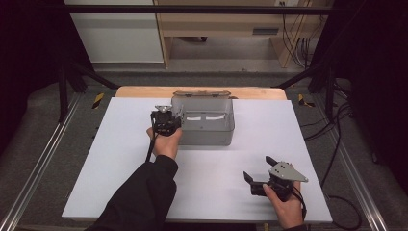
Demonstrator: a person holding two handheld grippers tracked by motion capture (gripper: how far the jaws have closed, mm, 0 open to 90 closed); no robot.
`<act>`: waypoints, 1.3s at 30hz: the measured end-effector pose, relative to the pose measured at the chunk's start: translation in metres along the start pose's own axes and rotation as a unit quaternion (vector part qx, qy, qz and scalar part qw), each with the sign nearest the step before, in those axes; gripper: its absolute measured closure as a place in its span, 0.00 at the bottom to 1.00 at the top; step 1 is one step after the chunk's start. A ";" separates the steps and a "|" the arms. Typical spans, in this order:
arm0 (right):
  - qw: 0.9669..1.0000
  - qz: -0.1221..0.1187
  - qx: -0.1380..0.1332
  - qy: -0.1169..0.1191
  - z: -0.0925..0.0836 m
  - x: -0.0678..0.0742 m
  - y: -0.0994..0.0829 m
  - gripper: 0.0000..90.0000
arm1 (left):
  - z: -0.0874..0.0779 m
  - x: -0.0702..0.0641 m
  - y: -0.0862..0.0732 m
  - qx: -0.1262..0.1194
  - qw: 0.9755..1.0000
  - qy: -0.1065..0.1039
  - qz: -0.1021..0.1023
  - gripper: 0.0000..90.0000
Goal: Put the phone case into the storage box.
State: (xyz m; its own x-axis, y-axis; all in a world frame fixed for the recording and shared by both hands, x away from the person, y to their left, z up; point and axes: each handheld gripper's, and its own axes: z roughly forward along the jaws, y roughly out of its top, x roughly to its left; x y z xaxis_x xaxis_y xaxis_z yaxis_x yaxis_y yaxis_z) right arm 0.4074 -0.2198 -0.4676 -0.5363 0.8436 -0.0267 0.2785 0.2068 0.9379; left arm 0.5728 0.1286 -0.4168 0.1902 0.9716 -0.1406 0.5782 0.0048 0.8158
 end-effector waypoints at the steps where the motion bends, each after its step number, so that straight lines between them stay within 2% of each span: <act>1: 1.000 0.000 0.001 0.000 0.000 0.000 0.000 0.04 | 0.000 0.000 0.000 -0.003 1.000 0.000 0.002 0.83; 7: 1.000 0.000 0.001 0.001 0.000 0.000 0.000 0.04 | -0.005 0.000 0.003 -0.023 1.000 0.003 0.017 0.78; 13: 1.000 0.000 0.001 0.001 0.001 0.001 0.000 0.04 | -0.009 0.003 0.006 -0.032 0.999 0.000 0.015 0.77; 26: 1.000 0.002 0.000 0.001 0.000 0.000 0.000 0.04 | -0.012 -0.002 0.008 -0.057 0.998 -0.011 0.036 0.73; 39: 1.000 0.001 0.000 0.000 0.000 0.000 0.000 0.04 | -0.013 0.001 0.010 -0.075 0.996 -0.031 0.039 0.51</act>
State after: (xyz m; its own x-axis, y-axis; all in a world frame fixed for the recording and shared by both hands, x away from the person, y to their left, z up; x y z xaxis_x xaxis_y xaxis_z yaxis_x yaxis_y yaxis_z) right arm 0.4076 -0.2197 -0.4679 -0.5364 0.8436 -0.0242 0.2791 0.2044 0.9383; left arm 0.5686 0.1330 -0.4017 0.2807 0.9541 -0.1046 0.4353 -0.0294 0.8998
